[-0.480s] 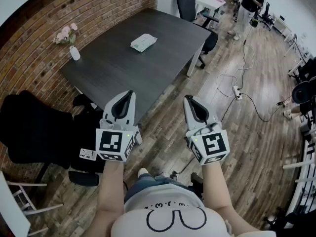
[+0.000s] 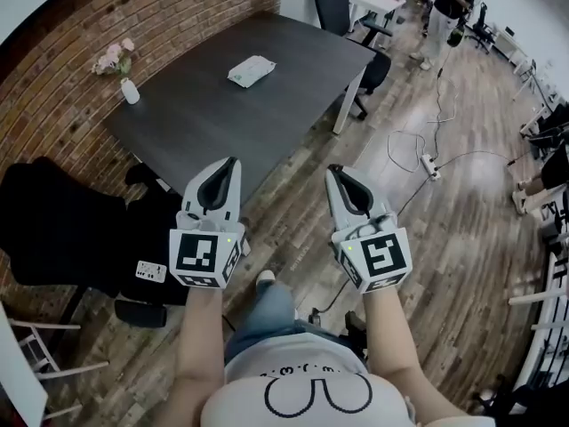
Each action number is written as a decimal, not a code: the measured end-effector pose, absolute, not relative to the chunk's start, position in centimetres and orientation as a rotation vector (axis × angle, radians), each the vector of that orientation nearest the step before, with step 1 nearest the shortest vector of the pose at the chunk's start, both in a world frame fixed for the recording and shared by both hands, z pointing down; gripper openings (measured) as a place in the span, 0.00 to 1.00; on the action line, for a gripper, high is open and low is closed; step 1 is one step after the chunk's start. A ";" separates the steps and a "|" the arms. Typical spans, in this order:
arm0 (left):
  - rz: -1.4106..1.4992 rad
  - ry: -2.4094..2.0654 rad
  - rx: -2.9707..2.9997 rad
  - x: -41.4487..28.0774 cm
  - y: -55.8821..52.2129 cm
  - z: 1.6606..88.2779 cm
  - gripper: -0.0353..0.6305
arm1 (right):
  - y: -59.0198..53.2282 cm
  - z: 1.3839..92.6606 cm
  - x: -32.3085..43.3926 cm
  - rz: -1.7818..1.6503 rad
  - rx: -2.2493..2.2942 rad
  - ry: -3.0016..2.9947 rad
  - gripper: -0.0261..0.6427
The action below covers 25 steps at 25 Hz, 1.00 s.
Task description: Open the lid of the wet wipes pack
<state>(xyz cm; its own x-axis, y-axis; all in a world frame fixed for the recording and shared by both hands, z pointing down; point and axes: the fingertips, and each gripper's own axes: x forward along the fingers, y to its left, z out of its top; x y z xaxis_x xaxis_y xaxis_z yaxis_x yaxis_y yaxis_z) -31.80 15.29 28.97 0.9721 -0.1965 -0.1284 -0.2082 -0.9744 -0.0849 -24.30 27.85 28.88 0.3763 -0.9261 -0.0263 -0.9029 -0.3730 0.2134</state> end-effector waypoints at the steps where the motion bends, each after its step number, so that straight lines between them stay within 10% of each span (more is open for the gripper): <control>1: 0.177 0.311 -3.024 -31.3 15.5 29.1 0.05 | 28.1 29.0 -23.9 -0.209 2.466 -1.654 0.04; 25: 0.142 0.546 -3.060 -6.1 1.3 31.9 0.05 | 14.8 30.7 3.1 -0.152 2.362 -1.809 0.04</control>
<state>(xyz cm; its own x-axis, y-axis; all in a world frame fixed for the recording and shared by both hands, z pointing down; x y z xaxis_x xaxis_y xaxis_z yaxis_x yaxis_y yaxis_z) -6.10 1.34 31.88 0.9343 -0.3434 -0.0952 -0.3462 -0.9381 -0.0136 3.13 14.80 30.69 0.2623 -0.9648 0.0177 -0.9483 -0.2543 0.1901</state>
